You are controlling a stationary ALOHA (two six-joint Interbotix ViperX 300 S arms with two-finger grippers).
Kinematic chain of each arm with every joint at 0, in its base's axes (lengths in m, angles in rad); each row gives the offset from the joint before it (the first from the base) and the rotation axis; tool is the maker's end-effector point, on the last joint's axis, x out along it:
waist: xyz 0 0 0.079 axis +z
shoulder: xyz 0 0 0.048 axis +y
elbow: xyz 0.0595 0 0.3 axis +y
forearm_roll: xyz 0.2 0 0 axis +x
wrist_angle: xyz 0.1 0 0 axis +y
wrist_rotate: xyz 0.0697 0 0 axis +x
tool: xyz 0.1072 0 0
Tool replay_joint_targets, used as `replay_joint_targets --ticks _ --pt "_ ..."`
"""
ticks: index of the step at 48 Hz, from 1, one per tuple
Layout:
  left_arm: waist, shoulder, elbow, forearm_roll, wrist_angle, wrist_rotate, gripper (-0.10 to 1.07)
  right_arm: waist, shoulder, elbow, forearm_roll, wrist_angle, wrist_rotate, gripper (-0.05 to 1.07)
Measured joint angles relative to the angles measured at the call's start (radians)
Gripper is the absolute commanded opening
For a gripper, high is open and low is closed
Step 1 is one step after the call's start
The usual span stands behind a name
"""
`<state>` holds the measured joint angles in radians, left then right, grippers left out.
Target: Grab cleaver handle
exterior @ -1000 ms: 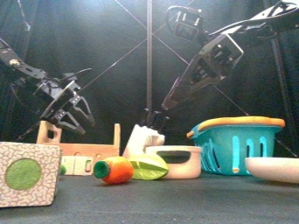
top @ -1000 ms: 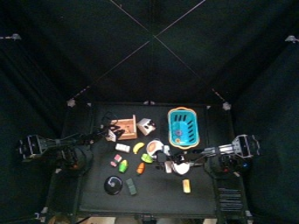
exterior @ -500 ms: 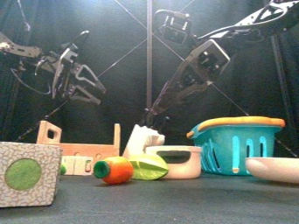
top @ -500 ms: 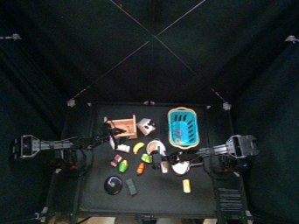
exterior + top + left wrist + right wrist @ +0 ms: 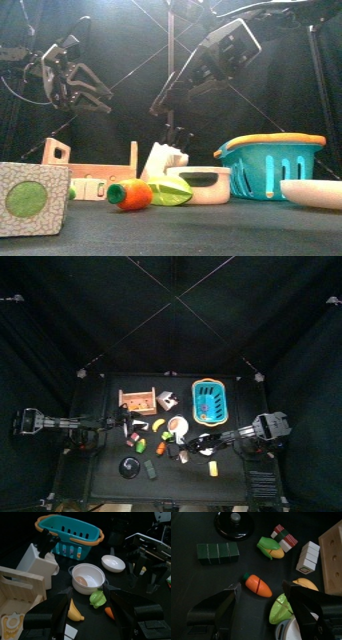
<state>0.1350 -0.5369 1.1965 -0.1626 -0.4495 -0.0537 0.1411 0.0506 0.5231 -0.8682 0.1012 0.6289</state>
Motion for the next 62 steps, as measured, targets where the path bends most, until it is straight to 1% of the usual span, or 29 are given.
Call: replay_joint_targets --ticks 12,18,31,38,48,58,62 --pt "-0.081 -0.057 0.035 0.002 0.0 0.0 0.88 -0.003 0.097 -0.064 0.011 -0.002 0.0 0.97" --pt "-0.094 -0.083 0.055 0.002 0.0 -0.002 0.88 -0.003 0.127 -0.083 0.021 -0.006 0.0 0.97" --pt "-0.095 -0.095 0.061 0.002 0.0 -0.002 0.88 -0.006 0.132 -0.087 0.086 -0.032 0.0 0.97" --pt "-0.104 -0.095 0.063 0.002 0.005 -0.002 0.88 -0.006 0.132 -0.089 0.104 -0.017 0.002 0.97" --pt "-0.14 -0.095 0.064 0.002 0.029 -0.002 0.88 -0.006 0.133 -0.097 0.12 -0.014 -0.002 0.97" --pt "-0.147 -0.095 0.067 0.002 0.034 -0.002 0.88 -0.008 0.144 -0.097 0.155 -0.008 0.0 0.97" --pt "-0.147 -0.097 0.067 0.002 0.034 -0.002 0.88 -0.008 0.144 -0.1 0.172 0.017 0.0 0.97"
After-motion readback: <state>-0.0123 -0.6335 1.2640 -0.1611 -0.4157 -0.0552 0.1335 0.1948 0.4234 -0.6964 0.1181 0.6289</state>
